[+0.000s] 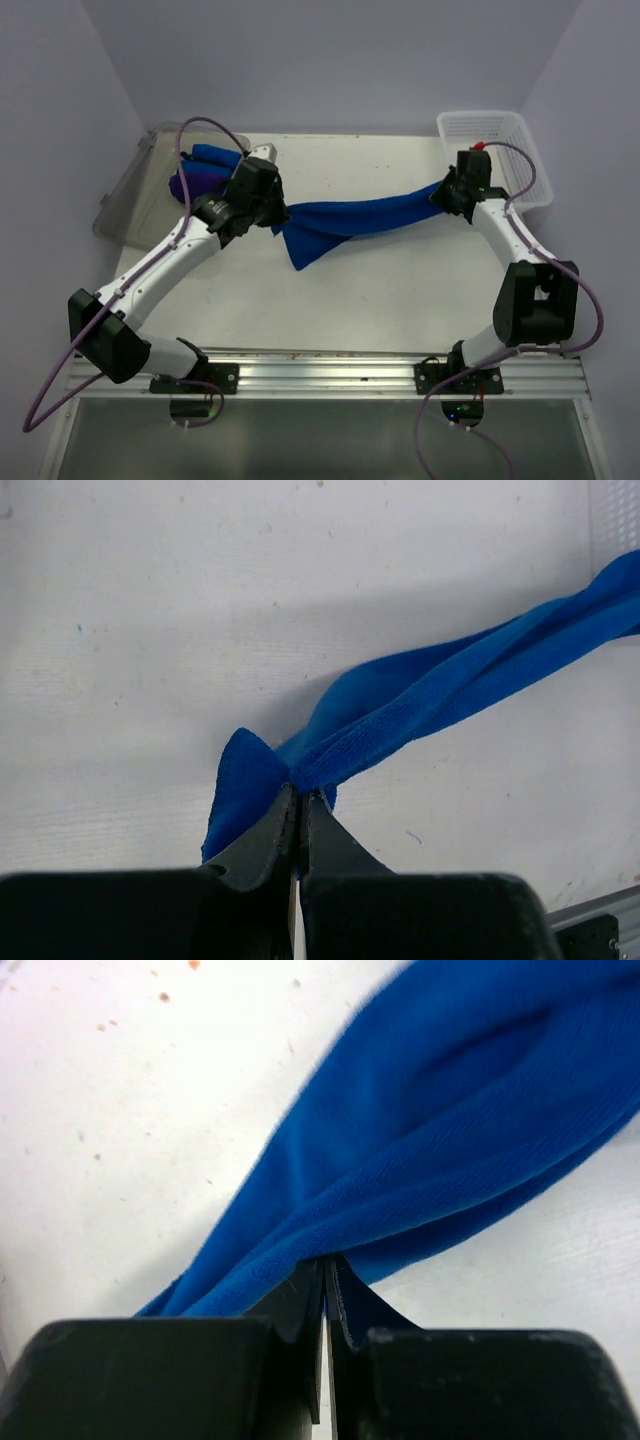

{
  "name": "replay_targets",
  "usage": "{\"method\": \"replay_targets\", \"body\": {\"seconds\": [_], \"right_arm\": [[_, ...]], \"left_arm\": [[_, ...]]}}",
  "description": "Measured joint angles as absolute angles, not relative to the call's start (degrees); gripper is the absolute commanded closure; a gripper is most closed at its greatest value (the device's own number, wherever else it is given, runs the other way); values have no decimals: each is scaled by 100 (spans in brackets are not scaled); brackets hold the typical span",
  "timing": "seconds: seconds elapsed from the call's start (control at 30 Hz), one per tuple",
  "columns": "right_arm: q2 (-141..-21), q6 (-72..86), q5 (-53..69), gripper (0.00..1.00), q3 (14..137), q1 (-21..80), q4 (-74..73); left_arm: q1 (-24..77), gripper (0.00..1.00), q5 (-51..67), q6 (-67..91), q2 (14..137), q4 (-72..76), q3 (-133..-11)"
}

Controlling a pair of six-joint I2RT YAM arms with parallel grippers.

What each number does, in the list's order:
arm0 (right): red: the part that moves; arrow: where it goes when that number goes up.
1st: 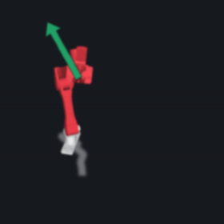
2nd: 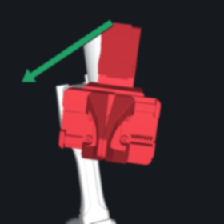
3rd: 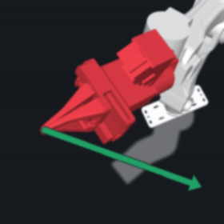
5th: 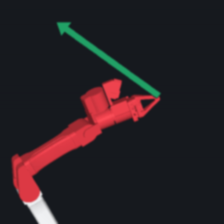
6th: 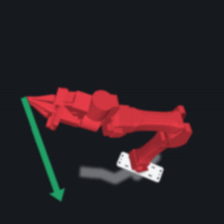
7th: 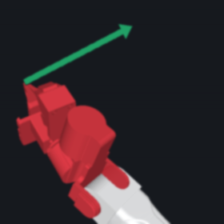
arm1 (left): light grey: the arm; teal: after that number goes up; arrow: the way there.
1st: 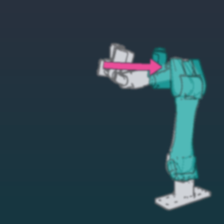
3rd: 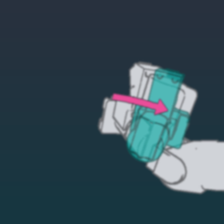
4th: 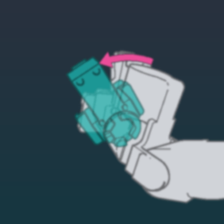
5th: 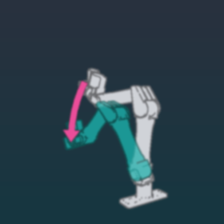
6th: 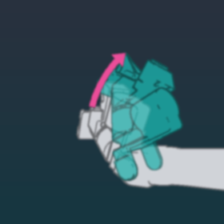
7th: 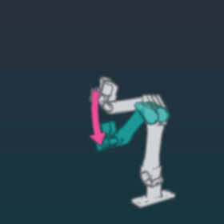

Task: Roll the towels
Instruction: Flatten the towel

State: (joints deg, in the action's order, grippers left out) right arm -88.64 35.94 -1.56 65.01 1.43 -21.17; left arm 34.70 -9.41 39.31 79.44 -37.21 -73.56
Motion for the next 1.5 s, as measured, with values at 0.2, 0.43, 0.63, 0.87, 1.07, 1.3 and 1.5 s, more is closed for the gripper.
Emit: {"method": "replay_targets", "body": {"seconds": [0.2,0.43,0.63,0.87,1.07,1.3,1.5], "right_arm": [[-8860,3627,-14,100,7837,143,-2139],[-8077,3618,366,100,8466,143,-2045],[-7085,3614,733,36,7247,150,-1745],[-8158,3529,709,30,6278,707,-1946],[-9518,3334,386,32,6508,1573,-2060],[-10790,3350,222,32,7157,1564,-2005],[-11034,3441,95,64,7249,1573,-1955]], "left_arm": [[2978,100,-930,3621,7867,-4018,-8361],[2329,100,-932,3218,7854,-4195,-9594],[2169,100,-967,3127,7594,-4298,-9212],[2132,100,-987,3124,7279,-4456,-8385],[2126,100,-1000,3122,7203,-4510,-8344],[2104,100,-1039,3122,7120,-4528,-8344],[2102,100,-1039,3124,7120,-4556,-8344]]}}
